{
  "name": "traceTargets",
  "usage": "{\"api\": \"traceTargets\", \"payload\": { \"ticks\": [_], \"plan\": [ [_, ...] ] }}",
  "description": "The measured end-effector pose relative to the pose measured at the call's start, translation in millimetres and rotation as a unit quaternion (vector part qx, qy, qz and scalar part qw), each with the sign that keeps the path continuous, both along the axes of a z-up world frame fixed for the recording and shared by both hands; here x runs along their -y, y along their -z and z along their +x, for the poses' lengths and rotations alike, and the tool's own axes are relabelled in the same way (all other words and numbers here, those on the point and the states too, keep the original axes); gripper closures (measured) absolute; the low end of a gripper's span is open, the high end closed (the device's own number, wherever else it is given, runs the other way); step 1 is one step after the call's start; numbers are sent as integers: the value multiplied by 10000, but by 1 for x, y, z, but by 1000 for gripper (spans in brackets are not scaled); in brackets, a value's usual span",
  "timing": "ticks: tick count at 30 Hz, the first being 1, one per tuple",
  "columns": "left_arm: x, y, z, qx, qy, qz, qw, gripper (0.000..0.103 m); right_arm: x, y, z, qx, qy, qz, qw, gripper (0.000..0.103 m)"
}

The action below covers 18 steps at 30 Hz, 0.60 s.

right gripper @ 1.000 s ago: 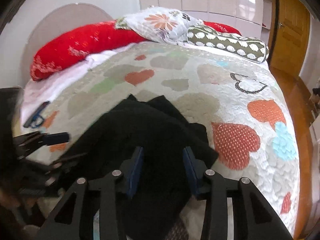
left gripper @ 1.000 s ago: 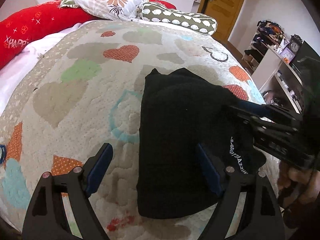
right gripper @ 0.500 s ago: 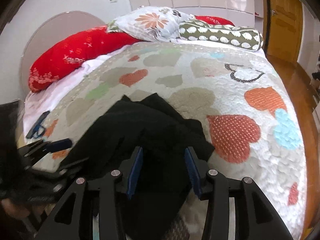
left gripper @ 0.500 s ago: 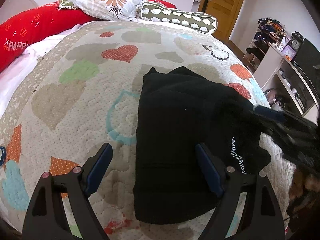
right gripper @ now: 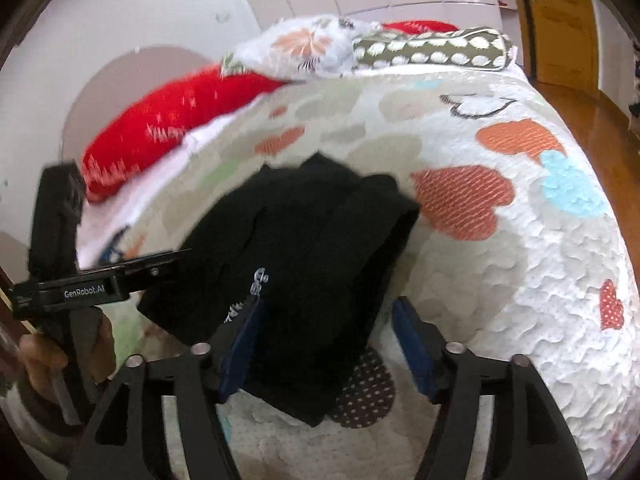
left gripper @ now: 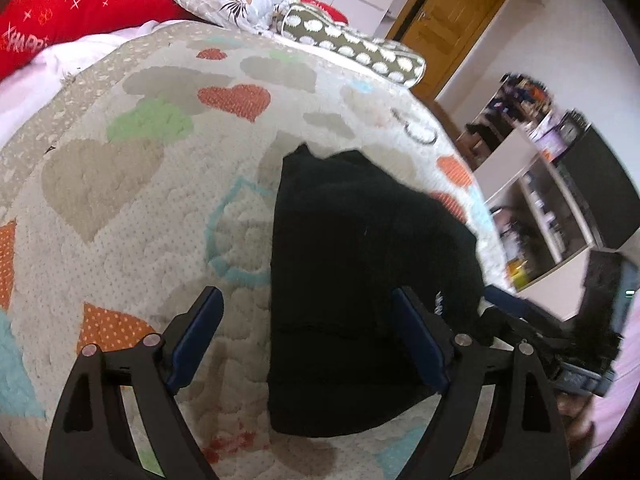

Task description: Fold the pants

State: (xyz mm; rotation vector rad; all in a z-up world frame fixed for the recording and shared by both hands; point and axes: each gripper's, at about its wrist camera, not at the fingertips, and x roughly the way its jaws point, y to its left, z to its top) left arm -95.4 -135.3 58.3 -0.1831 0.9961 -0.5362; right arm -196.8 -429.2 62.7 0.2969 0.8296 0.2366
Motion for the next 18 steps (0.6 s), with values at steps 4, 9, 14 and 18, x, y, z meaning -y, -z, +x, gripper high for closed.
{"api": "traceTargets", "payload": {
  "ticks": [4,9,14,18],
  "plan": [
    [-1,6,13,-298,108,-251,9992,9,15,11,11,-67,-73,555,9984,21],
    [4,25,28,-790,218,-527,9952,9,18,31,25,-283,-268,1041,9938,21],
    [19,31,35,-806,274,-541,9949,0,13,36,31,-133,-448,1219,9914,19],
    [31,31,32,-586,387,-264,9972,0,4,38,35,-36,-428,1257,9911,32]
  ]
}}
